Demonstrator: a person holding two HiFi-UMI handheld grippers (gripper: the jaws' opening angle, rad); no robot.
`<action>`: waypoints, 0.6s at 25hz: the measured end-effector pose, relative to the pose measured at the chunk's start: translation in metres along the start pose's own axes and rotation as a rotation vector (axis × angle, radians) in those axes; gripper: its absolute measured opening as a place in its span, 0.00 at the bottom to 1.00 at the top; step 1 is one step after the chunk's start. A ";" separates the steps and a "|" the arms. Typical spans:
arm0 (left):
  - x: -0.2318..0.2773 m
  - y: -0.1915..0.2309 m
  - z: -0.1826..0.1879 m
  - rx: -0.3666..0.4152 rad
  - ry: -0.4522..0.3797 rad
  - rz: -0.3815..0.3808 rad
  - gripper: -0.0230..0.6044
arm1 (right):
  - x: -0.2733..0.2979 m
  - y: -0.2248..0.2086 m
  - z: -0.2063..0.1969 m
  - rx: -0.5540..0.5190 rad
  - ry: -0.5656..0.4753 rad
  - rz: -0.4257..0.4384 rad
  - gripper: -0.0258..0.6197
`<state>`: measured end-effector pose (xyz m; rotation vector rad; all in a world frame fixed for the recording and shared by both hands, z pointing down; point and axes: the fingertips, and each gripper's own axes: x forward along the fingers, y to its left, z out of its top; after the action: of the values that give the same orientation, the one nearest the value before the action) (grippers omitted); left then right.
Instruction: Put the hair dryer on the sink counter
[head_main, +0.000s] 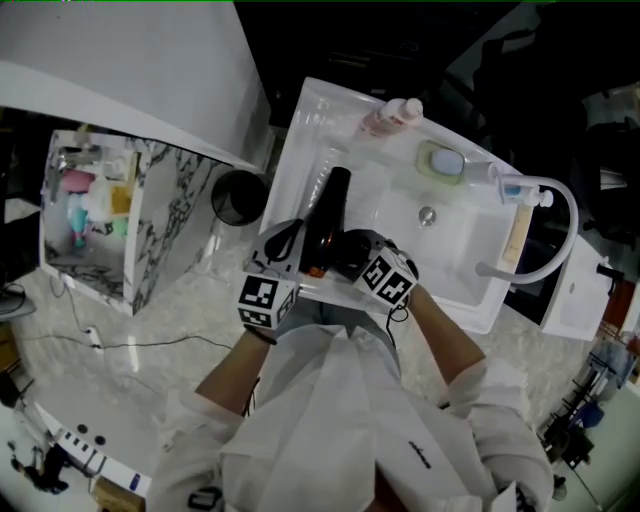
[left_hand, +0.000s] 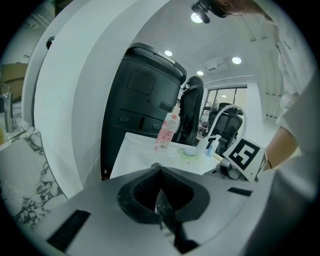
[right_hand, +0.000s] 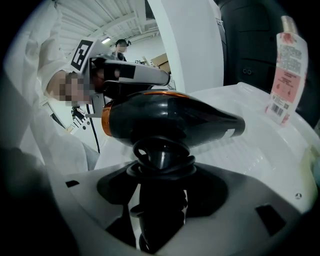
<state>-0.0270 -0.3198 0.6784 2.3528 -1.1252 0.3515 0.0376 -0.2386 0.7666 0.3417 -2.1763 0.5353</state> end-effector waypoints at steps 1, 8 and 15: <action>0.000 0.001 -0.001 -0.001 0.002 0.000 0.07 | 0.002 -0.001 0.000 -0.003 0.002 -0.001 0.48; -0.004 0.006 -0.003 -0.004 0.004 0.000 0.07 | 0.011 -0.004 0.001 -0.038 0.029 -0.007 0.48; -0.006 0.007 -0.003 -0.004 0.002 0.001 0.07 | 0.013 -0.006 0.002 -0.040 0.022 0.001 0.49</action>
<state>-0.0360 -0.3178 0.6806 2.3478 -1.1257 0.3515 0.0309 -0.2456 0.7772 0.3123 -2.1634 0.4934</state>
